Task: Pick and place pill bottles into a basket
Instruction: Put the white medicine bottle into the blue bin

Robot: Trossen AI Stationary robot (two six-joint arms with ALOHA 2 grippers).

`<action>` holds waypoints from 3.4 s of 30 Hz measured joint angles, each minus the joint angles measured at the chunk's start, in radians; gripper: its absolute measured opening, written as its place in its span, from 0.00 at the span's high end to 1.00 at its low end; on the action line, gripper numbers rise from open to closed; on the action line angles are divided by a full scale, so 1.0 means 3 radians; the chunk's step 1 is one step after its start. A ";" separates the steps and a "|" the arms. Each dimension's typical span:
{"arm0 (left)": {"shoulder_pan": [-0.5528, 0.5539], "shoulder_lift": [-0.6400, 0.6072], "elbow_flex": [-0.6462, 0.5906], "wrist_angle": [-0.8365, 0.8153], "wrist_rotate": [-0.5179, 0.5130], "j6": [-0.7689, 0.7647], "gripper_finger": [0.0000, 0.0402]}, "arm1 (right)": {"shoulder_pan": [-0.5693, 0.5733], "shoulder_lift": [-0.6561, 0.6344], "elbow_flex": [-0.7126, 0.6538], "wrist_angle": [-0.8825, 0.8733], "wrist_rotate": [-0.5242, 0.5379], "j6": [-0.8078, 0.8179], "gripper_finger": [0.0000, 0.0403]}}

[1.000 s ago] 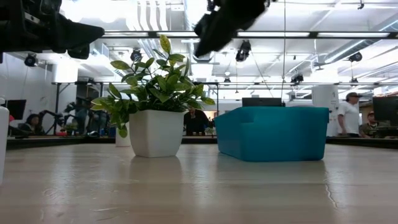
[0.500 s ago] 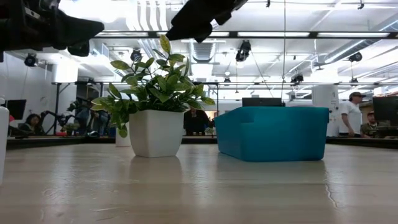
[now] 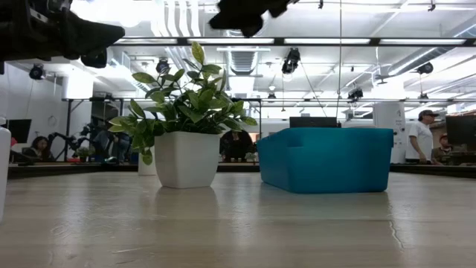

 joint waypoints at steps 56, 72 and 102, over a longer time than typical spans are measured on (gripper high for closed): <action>-0.0001 0.0106 0.0030 0.0324 0.0312 -0.0178 1.00 | -0.0271 -0.4280 -0.3986 0.2663 0.0799 0.0243 0.97; -0.0129 0.0335 0.0178 0.0828 0.1396 -0.0276 1.00 | -0.0284 -0.4429 -0.4129 0.2666 0.0798 0.0333 0.98; -0.1400 0.2721 0.2667 -0.2600 -0.0307 -0.0552 1.00 | -0.0286 -0.4424 -0.4136 0.2567 0.0790 0.0403 0.98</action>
